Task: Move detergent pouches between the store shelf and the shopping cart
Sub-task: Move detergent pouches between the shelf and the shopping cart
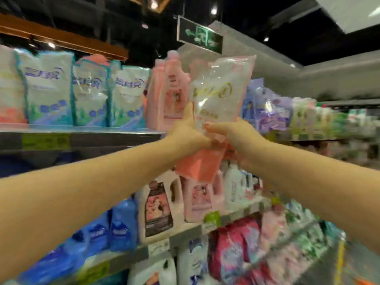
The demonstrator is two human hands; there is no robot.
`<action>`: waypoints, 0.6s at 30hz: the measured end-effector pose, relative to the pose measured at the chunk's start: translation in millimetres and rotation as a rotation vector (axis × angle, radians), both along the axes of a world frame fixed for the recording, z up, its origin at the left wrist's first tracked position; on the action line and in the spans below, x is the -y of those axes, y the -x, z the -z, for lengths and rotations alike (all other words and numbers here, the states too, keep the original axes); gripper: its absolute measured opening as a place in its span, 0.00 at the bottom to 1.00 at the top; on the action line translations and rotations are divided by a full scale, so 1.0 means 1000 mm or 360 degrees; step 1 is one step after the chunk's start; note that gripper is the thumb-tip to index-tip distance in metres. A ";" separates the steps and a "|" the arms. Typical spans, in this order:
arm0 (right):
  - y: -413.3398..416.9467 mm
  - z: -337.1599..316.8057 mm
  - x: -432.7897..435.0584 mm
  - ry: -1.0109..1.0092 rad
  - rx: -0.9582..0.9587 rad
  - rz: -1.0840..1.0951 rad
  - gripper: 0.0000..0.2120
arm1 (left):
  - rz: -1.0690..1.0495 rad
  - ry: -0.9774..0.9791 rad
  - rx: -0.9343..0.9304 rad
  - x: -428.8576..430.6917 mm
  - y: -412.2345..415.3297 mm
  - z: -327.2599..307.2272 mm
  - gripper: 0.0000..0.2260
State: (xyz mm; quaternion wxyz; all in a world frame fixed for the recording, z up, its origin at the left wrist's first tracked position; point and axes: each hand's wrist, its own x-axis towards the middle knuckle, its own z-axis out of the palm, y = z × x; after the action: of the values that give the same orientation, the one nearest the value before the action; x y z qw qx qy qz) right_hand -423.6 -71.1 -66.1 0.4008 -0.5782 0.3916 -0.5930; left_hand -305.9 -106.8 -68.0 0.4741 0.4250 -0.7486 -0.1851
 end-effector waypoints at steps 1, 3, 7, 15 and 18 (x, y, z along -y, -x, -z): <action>0.031 0.010 0.000 0.0009 -0.0010 0.0096 0.16 | 0.0056 -0.0051 0.0010 0.005 0.030 0.009 0.48; 0.091 0.031 0.001 0.0041 -0.0004 0.0270 0.18 | 0.0153 -0.0123 0.0084 0.012 0.091 0.026 0.45; 0.206 0.070 -0.009 0.0002 0.0015 0.0530 0.14 | 0.0384 -0.0103 0.0183 0.028 0.220 0.067 0.59; 0.408 0.154 -0.008 -0.0180 0.0047 0.1058 0.16 | 0.1022 -0.0238 0.0278 0.058 0.455 0.154 0.56; 0.474 0.200 -0.007 -0.0332 0.0038 0.1270 0.22 | 0.1144 -0.0350 0.0427 0.059 0.533 0.204 0.57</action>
State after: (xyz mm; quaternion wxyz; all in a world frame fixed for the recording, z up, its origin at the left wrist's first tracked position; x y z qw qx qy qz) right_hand -897.2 -64.4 -265.7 0.2004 -0.3305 0.6383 -0.6657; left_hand -839.2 -165.8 -272.3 0.2288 0.2046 -0.8807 -0.3609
